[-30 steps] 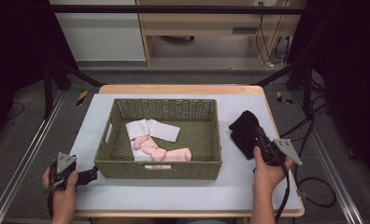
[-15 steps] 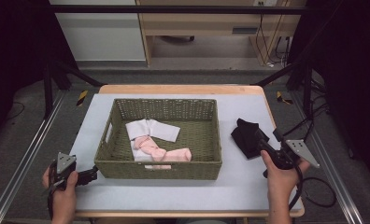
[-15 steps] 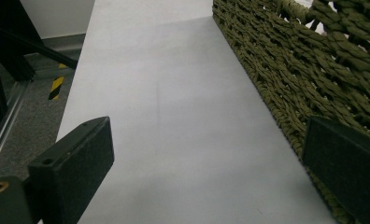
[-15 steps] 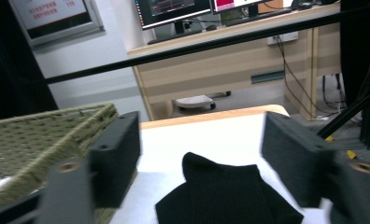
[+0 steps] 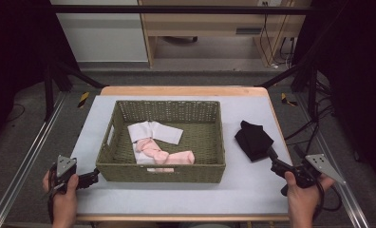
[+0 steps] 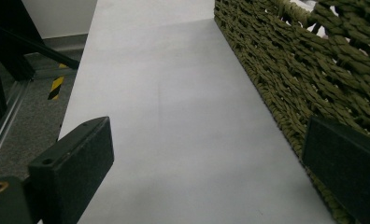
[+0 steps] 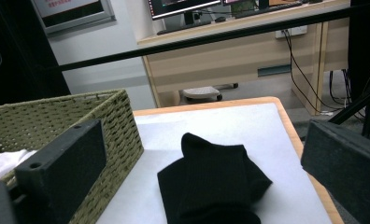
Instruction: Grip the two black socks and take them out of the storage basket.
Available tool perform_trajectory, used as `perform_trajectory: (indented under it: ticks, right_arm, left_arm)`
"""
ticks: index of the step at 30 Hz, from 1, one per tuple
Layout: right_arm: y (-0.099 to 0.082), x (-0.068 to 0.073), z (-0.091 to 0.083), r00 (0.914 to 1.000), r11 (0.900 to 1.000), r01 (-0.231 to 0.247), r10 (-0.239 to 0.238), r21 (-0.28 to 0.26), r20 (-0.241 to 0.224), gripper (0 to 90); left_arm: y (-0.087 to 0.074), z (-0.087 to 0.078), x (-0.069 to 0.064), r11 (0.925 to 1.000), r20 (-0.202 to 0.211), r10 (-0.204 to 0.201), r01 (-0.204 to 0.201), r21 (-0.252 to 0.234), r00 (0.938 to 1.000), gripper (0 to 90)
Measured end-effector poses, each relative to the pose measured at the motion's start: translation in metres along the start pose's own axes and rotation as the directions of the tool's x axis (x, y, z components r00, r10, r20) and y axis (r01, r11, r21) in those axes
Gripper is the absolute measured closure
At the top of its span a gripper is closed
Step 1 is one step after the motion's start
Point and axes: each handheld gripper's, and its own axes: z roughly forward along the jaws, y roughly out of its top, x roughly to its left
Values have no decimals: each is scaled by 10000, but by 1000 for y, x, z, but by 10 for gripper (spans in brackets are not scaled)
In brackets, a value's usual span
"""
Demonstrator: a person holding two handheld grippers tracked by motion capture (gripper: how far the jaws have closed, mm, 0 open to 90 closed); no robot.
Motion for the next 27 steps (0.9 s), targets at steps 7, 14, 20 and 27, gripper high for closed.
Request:
perform_trajectory:
  ticks: [7,14,20,27]
  right_arm:
    - [-15,-21,-24,9988,9992,-398,398,-17,284,5]
    - [-42,-38,-36,9954,9980,-570,548,260,781,20]
    - [-58,-43,-36,9912,9966,-811,790,156,1065,28]
    - [-58,-50,-34,9899,9894,-1395,1383,410,310,62]
  left_arm:
    - [0,0,1,10000,43,-31,31,-10,10000,24]
    - [0,0,1,10000,40,-78,78,-38,10000,24]
    - [0,0,1,10000,18,-72,72,-51,10000,24]
    - [0,0,1,10000,42,-43,43,-47,10000,24]
